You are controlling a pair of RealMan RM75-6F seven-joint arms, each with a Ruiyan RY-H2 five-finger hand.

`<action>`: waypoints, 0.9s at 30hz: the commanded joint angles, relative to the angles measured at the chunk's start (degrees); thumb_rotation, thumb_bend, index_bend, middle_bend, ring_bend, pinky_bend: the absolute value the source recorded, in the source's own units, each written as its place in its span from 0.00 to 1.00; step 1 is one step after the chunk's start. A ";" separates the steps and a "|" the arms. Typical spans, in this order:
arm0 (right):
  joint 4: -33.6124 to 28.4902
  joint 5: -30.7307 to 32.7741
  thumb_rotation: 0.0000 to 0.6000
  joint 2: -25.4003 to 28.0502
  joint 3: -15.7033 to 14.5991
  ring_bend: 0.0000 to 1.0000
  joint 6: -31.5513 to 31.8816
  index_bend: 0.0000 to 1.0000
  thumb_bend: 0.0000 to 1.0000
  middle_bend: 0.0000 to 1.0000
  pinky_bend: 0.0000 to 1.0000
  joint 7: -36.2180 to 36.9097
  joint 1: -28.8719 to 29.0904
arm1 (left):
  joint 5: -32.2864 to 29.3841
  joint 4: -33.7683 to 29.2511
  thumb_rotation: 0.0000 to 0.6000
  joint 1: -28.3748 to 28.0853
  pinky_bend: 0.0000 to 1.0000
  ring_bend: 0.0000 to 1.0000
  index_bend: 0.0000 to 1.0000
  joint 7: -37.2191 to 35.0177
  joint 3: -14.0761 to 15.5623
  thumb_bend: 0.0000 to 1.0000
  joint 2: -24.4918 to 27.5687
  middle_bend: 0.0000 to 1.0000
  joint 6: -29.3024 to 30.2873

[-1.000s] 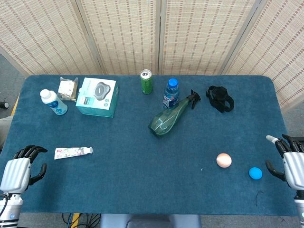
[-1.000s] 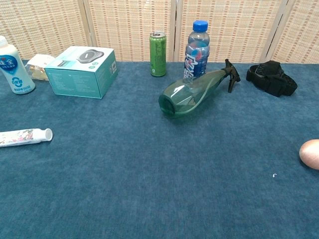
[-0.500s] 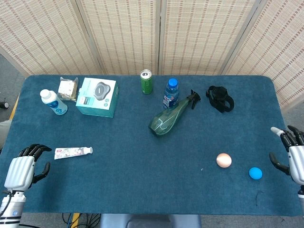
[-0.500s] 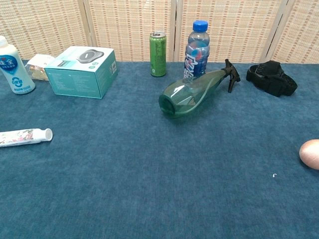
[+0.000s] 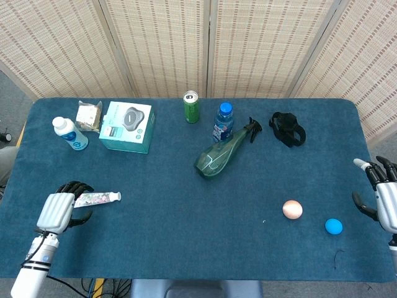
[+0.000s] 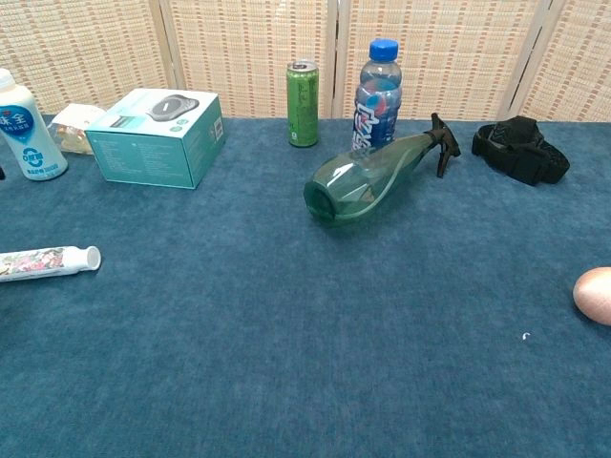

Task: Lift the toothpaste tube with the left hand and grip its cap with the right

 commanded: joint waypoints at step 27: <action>-0.12 1.91 1.00 -0.18 -0.83 0.14 -0.53 0.24 0.25 0.31 0.20 0.07 -0.50 | -16.31 13.71 1.00 -8.16 0.19 0.22 0.33 14.12 -0.91 0.15 -14.24 0.34 -6.14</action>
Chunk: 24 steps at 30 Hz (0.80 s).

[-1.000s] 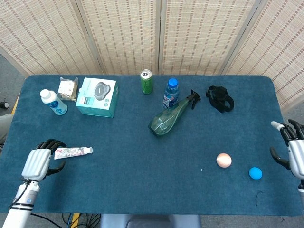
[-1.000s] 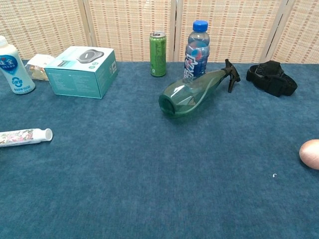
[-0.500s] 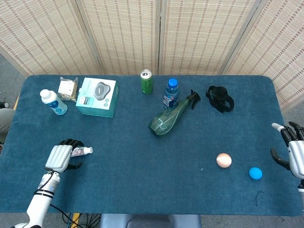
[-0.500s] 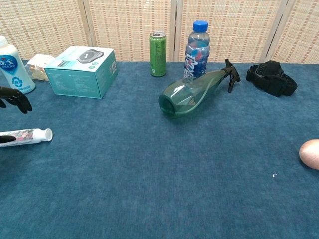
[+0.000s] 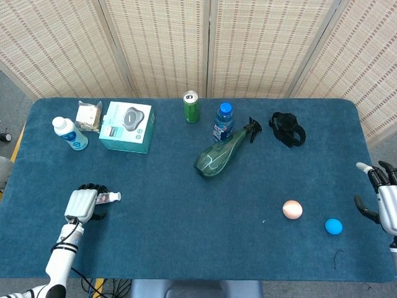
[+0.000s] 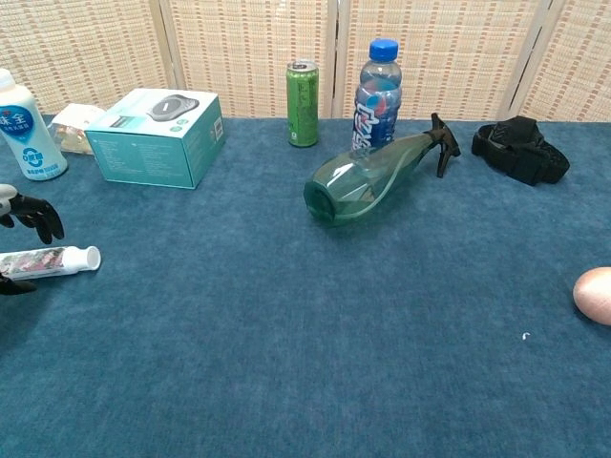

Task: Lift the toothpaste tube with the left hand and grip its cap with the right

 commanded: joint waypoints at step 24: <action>-0.92 0.61 1.00 0.62 -0.29 0.14 0.62 0.24 0.25 0.31 0.20 -0.13 -0.75 | -4.94 7.45 1.00 -2.25 0.21 0.23 0.38 1.46 -0.63 0.15 -4.77 0.37 -0.63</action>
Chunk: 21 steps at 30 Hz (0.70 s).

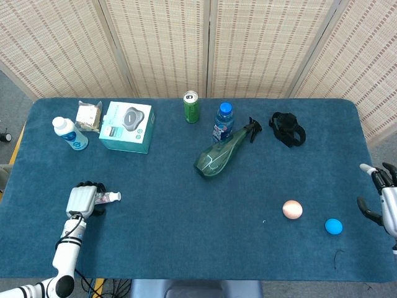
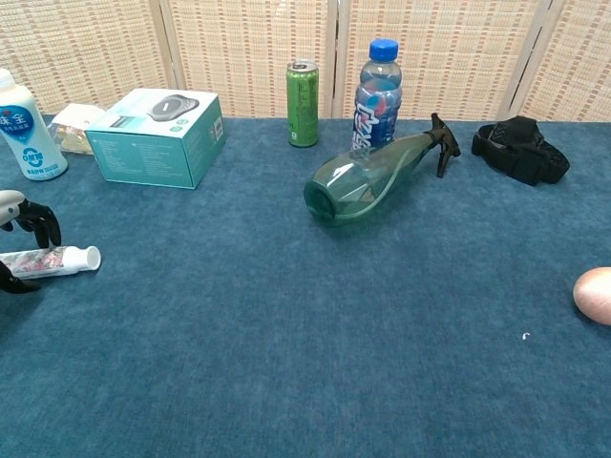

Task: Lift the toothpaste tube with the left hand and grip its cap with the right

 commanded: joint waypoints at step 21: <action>-0.82 0.25 1.00 0.22 -0.17 0.14 -0.17 0.24 0.25 0.31 0.20 -0.57 -0.07 | -1.79 2.87 1.00 -0.32 0.22 0.24 0.42 -1.99 0.31 0.27 0.18 0.41 -2.20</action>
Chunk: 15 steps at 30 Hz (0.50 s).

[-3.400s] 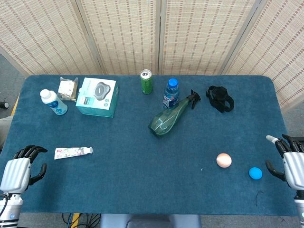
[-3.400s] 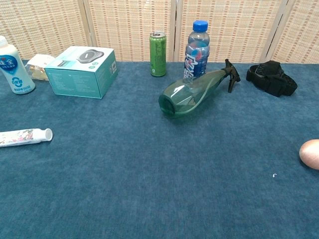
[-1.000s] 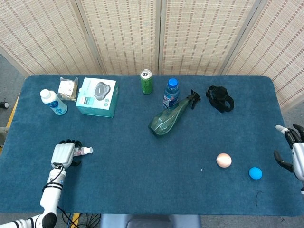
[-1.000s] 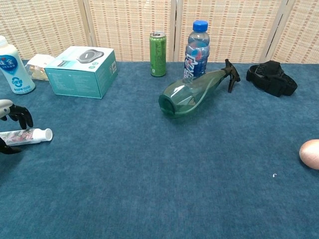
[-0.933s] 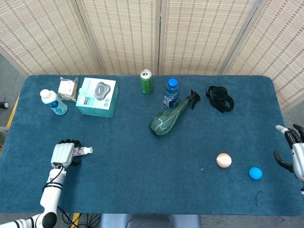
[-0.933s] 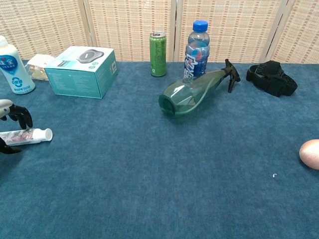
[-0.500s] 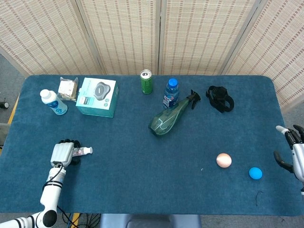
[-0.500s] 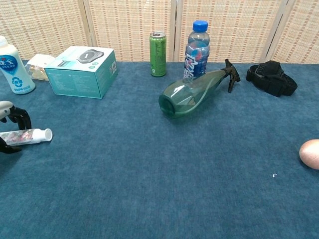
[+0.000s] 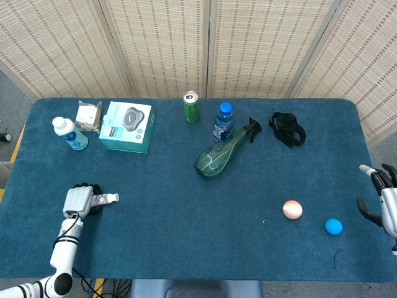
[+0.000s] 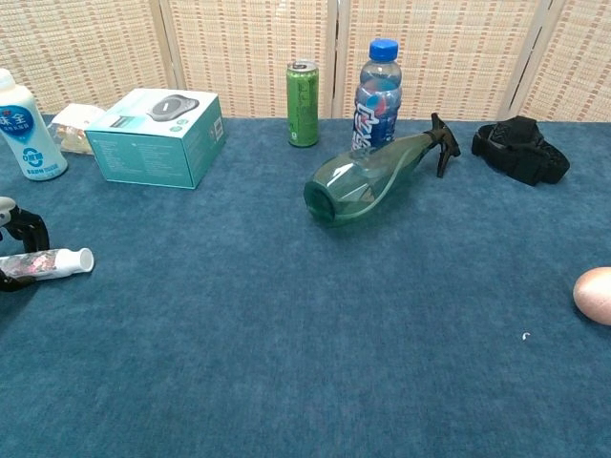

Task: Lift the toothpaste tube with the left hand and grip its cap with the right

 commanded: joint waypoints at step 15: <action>-0.82 -0.85 1.00 0.27 0.16 0.14 0.45 0.24 0.25 0.32 0.20 -0.61 0.21 | 6.13 3.50 1.00 -0.74 0.28 0.33 0.52 -9.41 0.76 0.39 1.77 0.53 -4.65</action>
